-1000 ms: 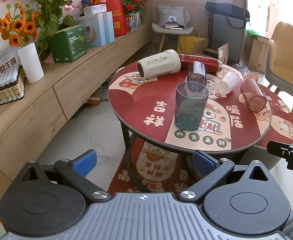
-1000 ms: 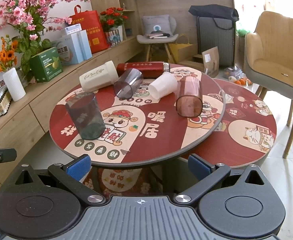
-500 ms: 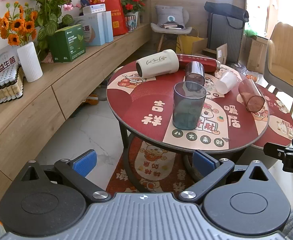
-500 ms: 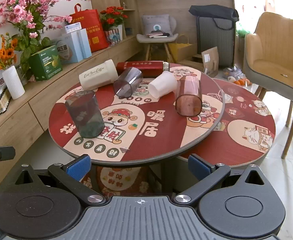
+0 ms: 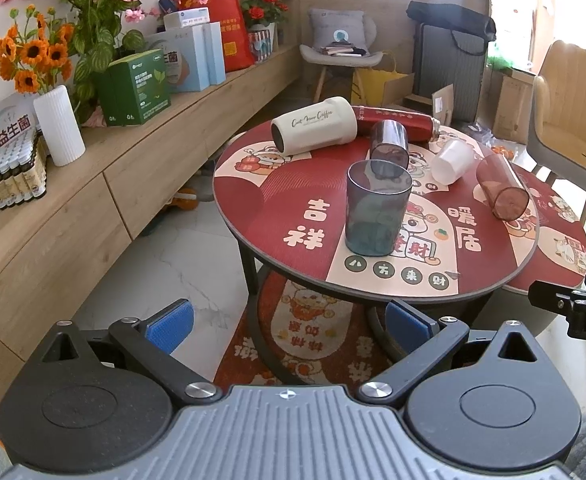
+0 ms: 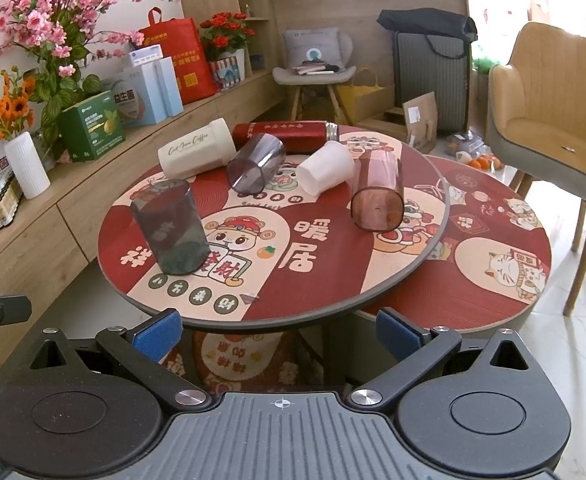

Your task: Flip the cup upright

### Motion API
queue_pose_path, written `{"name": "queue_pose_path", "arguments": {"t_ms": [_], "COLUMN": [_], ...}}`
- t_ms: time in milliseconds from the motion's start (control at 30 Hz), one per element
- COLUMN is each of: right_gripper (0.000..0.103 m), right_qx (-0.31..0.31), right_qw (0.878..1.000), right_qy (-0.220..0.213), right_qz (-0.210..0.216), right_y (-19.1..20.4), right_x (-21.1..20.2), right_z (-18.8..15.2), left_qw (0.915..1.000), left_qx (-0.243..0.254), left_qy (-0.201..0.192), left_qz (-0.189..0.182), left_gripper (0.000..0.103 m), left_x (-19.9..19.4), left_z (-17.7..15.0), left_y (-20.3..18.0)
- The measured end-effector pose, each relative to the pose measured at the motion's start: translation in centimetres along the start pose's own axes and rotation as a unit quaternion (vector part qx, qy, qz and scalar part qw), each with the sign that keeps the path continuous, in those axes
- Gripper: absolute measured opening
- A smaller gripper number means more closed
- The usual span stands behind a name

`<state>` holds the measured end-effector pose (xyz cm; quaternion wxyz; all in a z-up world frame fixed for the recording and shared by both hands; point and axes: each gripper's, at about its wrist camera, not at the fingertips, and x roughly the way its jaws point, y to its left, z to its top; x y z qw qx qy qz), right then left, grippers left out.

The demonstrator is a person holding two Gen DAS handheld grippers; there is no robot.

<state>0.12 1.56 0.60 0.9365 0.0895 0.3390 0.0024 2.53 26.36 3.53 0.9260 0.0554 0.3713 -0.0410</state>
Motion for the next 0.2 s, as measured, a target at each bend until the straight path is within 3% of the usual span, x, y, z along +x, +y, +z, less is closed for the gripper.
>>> {"name": "queue_pose_path", "arguments": {"t_ms": [200], "right_gripper": [0.103], "right_qx": [0.004], "right_qw": [1.0], "right_qy": [-0.001], "right_qz": [-0.002], "right_y": [-0.14], "right_x": [-0.09], "right_z": [-0.09], "left_qw": [1.0], "left_qx": [-0.001], "left_qy": [0.002], "left_qz": [0.005], "left_gripper": [0.103], "left_x": [0.0], "left_z": [-0.03], "left_y": [0.01]}}
